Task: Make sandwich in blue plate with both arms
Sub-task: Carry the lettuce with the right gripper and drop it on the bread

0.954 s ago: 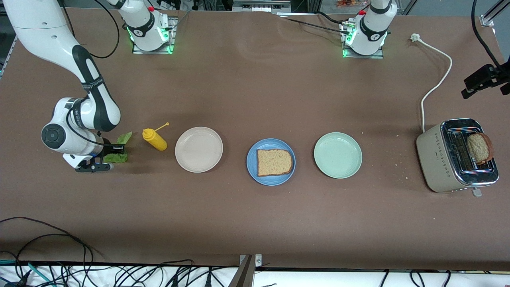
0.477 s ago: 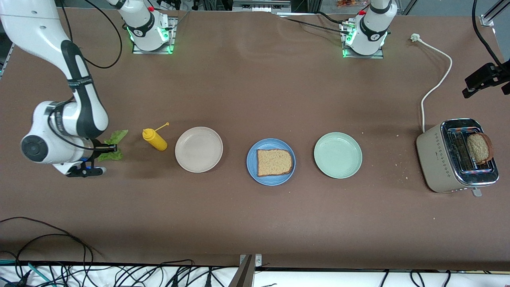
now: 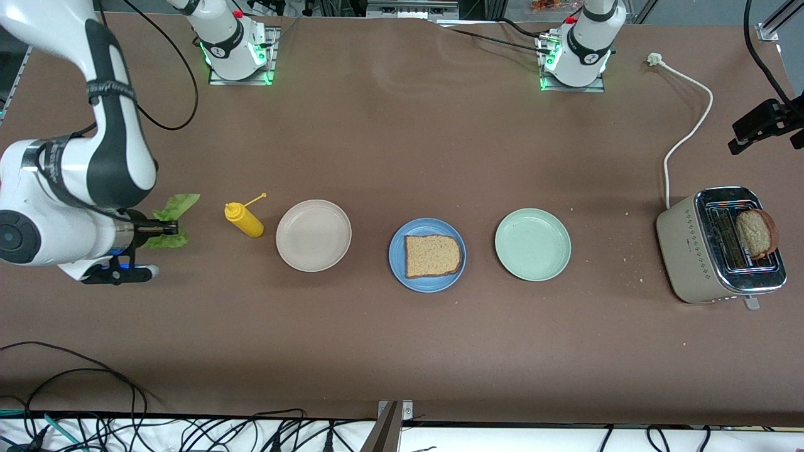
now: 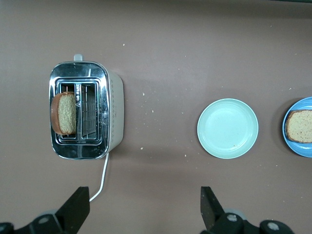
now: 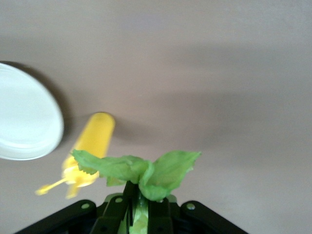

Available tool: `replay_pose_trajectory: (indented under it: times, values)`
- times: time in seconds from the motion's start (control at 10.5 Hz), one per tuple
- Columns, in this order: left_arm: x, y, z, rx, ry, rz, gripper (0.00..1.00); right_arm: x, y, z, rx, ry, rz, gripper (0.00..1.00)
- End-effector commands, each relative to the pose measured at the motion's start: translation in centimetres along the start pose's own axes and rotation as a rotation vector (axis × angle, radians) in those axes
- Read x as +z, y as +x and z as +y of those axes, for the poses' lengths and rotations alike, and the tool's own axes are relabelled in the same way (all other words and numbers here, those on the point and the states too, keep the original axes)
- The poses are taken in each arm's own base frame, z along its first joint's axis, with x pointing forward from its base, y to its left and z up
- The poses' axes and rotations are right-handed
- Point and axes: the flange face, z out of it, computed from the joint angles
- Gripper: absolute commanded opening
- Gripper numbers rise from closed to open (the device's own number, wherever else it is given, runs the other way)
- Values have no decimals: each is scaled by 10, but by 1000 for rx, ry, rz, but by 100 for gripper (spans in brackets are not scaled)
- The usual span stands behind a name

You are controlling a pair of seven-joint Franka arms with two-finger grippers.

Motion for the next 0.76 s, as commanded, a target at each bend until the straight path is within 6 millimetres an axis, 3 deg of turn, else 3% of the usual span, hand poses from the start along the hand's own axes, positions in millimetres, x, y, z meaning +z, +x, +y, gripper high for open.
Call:
replay_pose_trajectory:
  times: [0.0,0.38,0.48,0.67]
  values:
    - [-6,-2,-1,-7,32,-2,100,-34,-18,-109,66,25,25,0]
    - [-6,-2,-3,-10,33,-2,100,-24,-37,-296,-89,134,234,0]
    - [-6,-2,-3,-10,33,-2,100,-14,-42,-343,-156,165,316,0]
    - [-6,-2,-3,-10,33,-2,100,31,-38,-413,-227,229,426,0]
